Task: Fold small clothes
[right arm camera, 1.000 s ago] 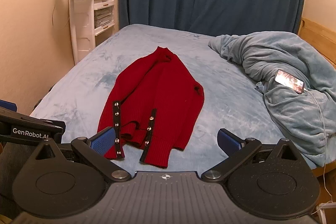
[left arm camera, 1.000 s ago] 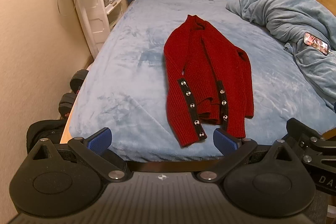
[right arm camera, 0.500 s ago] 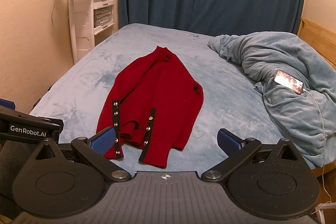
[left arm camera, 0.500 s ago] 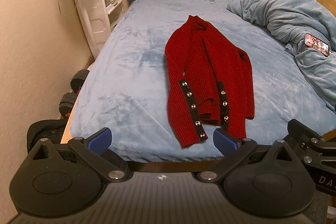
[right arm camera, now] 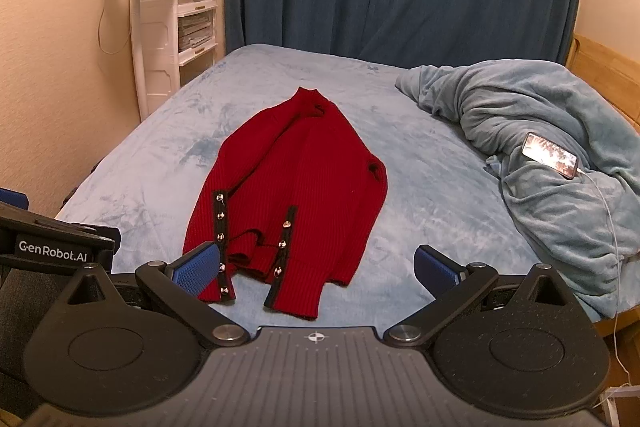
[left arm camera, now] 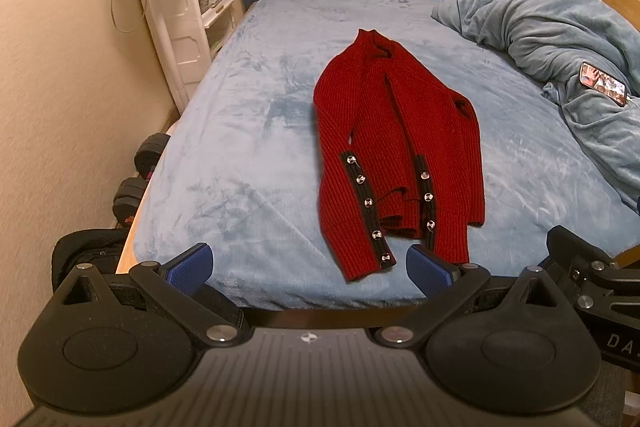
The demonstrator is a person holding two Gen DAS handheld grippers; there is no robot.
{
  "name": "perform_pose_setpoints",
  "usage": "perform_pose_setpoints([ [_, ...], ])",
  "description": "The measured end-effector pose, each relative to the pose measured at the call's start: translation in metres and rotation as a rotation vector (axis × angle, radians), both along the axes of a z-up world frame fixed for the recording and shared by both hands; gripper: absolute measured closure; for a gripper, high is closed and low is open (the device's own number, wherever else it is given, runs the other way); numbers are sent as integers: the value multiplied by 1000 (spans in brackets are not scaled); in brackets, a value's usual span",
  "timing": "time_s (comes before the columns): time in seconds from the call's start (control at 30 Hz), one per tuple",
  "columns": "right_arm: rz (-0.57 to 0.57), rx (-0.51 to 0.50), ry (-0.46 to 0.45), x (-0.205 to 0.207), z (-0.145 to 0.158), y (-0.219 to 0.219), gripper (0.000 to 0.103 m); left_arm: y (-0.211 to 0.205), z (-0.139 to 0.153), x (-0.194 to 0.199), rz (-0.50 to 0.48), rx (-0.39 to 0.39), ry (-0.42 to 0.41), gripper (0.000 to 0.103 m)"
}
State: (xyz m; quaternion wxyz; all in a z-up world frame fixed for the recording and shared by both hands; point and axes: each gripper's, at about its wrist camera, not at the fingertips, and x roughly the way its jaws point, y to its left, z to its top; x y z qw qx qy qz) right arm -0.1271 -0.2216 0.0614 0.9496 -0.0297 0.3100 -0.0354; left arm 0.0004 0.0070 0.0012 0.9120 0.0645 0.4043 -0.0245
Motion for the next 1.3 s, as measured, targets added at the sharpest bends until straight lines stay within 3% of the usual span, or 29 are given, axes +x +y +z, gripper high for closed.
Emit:
perform_pose_setpoints([
  [1.3, -2, 2, 17, 4, -3, -1, 1, -1, -6, -2, -2, 1, 7, 0],
])
